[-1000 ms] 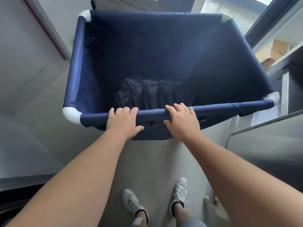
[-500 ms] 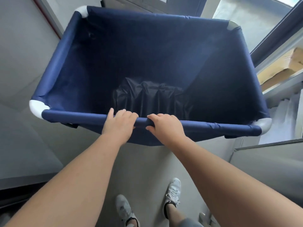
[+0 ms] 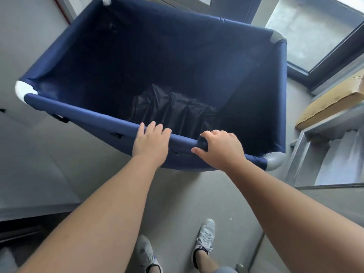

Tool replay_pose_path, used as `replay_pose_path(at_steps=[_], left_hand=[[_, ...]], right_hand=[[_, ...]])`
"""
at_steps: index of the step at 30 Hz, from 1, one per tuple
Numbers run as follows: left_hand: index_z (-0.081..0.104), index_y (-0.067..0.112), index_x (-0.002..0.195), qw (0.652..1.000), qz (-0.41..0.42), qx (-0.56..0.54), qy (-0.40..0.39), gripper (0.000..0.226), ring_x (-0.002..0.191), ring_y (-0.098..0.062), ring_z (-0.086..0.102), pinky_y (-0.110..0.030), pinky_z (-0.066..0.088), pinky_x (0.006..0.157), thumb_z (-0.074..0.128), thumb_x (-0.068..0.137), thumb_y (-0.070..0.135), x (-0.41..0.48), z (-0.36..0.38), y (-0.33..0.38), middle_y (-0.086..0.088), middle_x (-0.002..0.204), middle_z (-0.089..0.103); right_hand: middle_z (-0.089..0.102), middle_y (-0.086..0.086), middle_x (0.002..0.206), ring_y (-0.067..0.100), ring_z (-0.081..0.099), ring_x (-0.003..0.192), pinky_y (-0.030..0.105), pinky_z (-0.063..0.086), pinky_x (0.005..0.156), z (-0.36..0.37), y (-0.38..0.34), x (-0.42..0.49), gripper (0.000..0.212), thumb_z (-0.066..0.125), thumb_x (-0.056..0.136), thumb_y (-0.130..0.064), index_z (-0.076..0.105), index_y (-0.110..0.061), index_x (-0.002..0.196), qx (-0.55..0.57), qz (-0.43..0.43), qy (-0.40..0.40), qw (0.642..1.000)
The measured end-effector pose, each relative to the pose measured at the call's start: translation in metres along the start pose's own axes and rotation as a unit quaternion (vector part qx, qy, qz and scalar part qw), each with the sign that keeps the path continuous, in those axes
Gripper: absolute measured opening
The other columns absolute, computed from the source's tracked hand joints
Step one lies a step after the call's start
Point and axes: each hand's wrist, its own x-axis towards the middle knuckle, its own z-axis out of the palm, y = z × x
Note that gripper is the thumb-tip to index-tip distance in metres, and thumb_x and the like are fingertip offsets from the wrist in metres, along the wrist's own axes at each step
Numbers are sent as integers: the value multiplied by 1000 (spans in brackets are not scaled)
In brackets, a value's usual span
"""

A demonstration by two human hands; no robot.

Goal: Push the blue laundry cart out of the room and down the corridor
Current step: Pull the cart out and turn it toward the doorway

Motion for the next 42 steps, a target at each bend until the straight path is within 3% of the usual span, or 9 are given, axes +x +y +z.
replay_pose_path(at_steps=[8, 14, 19, 23, 28, 31, 36, 39, 42], left_hand=[[46, 26, 137, 996, 75, -25, -29, 47, 132, -22, 42, -49, 14, 123, 60, 93, 35, 12, -4, 49, 3, 133, 54], [53, 26, 107, 998, 43, -35, -4, 13, 106, -21, 52, -40, 20, 120, 52, 95, 31, 17, -4, 39, 5, 101, 60], [51, 28, 112, 999, 15, 25, -32, 18, 106, -19, 51, -42, 17, 122, 56, 95, 31, 25, -4, 10, 6, 101, 56], [50, 28, 116, 997, -23, 50, -56, 40, 110, -19, 50, -43, 14, 124, 61, 82, 10, 34, -6, -16, 5, 104, 54], [56, 22, 114, 989, -84, 25, -116, 34, 108, -23, 52, -43, 13, 123, 46, 86, 7, 56, -20, -39, -1, 102, 60], [60, 16, 112, 978, -106, 35, -178, 33, 94, -26, 50, -47, 14, 123, 40, 88, 7, 69, -35, -42, -4, 99, 64], [60, 22, 111, 973, -114, 10, -200, 38, 93, -28, 37, -67, 2, 117, 26, 98, 26, 74, -31, -12, -1, 99, 61], [67, 22, 103, 974, -158, -35, -159, 59, 107, -27, 52, -64, -2, 118, 15, 100, 50, 78, -22, 18, 0, 87, 63], [68, 23, 108, 974, -169, -71, -137, 68, 110, -27, 56, -60, 4, 119, 12, 98, 60, 89, -13, 44, -1, 98, 70]], right_hand=[[67, -3, 93, 21, 60, 91, 37, 42, 88, 0, 19, 3, 56, 37, 89, -71, 69, -26, 99, 8, -10, -4, 1000], [70, 0, 97, 24, 61, 95, 39, 39, 93, -8, 32, 17, 53, 33, 95, -61, 72, -26, 96, -2, -19, 8, 1000], [66, 2, 112, 27, 52, 116, 52, 20, 117, -3, 45, 27, 53, 33, 96, -60, 70, -24, 105, -29, -17, -15, 999], [68, -2, 109, 22, 46, 127, 47, -2, 122, 5, 45, 32, 56, 29, 98, -55, 74, -23, 102, -13, -79, -40, 996], [70, -9, 91, 17, 48, 115, 48, 1, 123, -2, 24, 50, 61, 22, 101, -48, 78, -25, 93, -8, -127, -65, 990], [73, -8, 92, 18, 51, 110, 42, 4, 122, -9, 11, 65, 61, 23, 102, -49, 80, -28, 95, -21, -140, -93, 986], [73, -4, 84, 18, 57, 98, 38, 16, 120, -6, 9, 91, 54, 29, 102, -39, 78, -22, 86, -15, -177, -122, 976], [71, -2, 95, 21, 53, 118, 42, 7, 124, -6, 19, 112, 45, 34, 100, -30, 76, -17, 91, -7, -211, -108, 972], [68, -2, 116, 28, 40, 137, 49, 7, 123, -6, 42, 134, 42, 38, 98, -40, 74, -21, 105, -29, -225, -87, 970]])
